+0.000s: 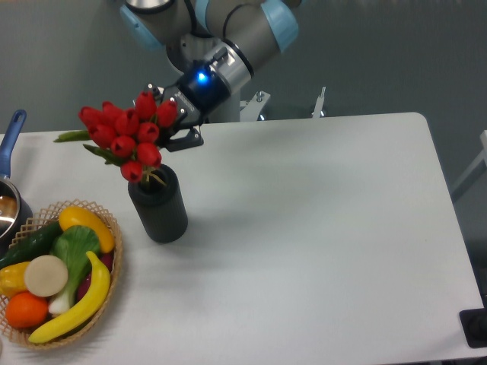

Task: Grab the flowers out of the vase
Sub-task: 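Lift the tulips straight up out of the black vase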

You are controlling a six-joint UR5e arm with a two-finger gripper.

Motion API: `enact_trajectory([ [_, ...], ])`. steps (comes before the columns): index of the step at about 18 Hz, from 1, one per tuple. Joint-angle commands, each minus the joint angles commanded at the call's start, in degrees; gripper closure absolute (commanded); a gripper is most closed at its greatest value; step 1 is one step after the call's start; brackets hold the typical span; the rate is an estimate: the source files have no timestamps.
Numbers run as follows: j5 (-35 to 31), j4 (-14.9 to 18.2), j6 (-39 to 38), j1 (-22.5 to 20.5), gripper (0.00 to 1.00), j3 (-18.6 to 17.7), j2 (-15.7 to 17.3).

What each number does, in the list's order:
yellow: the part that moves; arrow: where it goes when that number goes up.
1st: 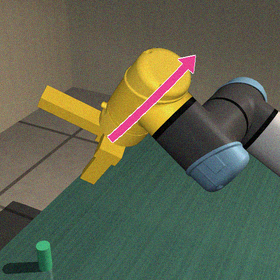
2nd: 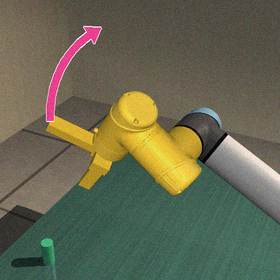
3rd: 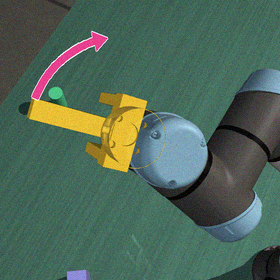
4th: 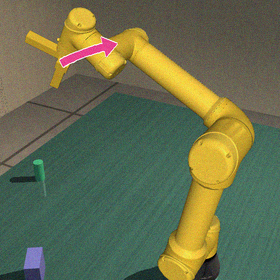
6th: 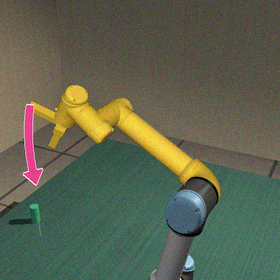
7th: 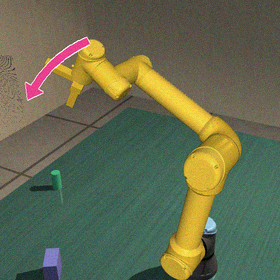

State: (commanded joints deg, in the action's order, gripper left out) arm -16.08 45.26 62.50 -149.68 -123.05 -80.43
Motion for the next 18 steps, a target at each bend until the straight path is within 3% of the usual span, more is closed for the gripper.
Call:
enact_trajectory([
  [11,-0.1,0.1,-7.5,0.3,0.74,5.4,3.6],
  [18,-0.3,0.1,-7.7,0.0,0.74,6.8,3.9],
])
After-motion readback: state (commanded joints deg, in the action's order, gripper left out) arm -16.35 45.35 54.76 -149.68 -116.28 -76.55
